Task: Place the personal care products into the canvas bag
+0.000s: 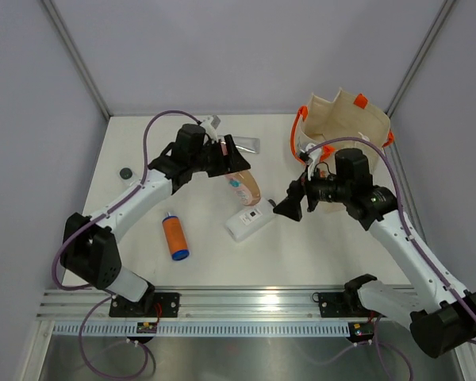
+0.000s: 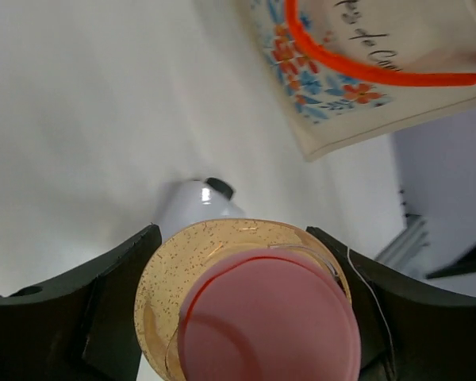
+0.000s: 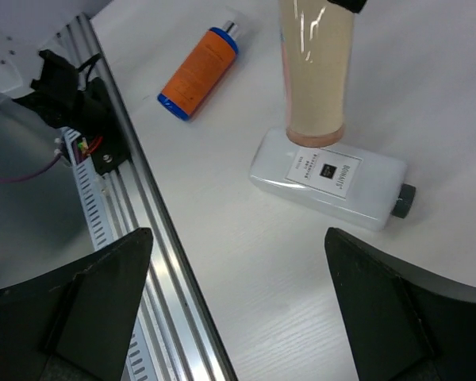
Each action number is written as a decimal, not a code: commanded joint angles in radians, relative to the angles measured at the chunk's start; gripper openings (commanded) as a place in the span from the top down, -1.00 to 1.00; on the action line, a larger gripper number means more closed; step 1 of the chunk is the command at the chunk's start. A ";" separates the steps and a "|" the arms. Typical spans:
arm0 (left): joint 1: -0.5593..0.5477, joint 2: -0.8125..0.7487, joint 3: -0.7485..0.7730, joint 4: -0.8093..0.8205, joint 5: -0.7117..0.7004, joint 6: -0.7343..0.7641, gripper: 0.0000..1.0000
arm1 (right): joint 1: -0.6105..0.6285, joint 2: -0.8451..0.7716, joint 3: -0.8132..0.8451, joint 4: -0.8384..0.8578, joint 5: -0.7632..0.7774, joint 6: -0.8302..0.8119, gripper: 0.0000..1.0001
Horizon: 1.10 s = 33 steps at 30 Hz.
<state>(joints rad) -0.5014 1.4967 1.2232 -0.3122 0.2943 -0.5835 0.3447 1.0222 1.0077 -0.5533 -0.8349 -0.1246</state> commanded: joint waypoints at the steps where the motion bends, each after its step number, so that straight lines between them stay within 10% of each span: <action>1: -0.003 0.013 0.058 0.287 0.216 -0.275 0.83 | 0.100 0.006 0.006 0.186 0.392 0.120 -0.96; 8: -0.043 0.102 0.128 0.384 0.293 -0.404 0.84 | 0.214 0.090 -0.057 0.438 0.621 -0.110 -0.99; 20: -0.055 0.129 0.121 0.496 0.348 -0.496 0.85 | 0.214 0.265 0.003 0.398 0.505 -0.060 -0.93; 24: -0.060 0.140 0.114 0.556 0.358 -0.538 0.83 | 0.214 0.272 0.017 0.397 0.384 -0.056 -0.35; 27: -0.062 0.140 0.116 0.561 0.359 -0.542 0.75 | 0.212 0.276 0.060 0.340 0.376 -0.075 0.58; 30: -0.063 0.128 0.119 0.562 0.353 -0.541 0.16 | 0.200 0.251 0.091 0.283 0.326 -0.107 1.00; 33: -0.058 0.108 0.163 0.489 0.309 -0.484 -0.70 | 0.174 0.207 0.111 0.198 0.234 -0.211 1.00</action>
<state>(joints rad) -0.5564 1.6585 1.2713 0.0574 0.5747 -1.0546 0.5243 1.2964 1.0470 -0.2981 -0.4015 -0.2230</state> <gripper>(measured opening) 0.791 0.596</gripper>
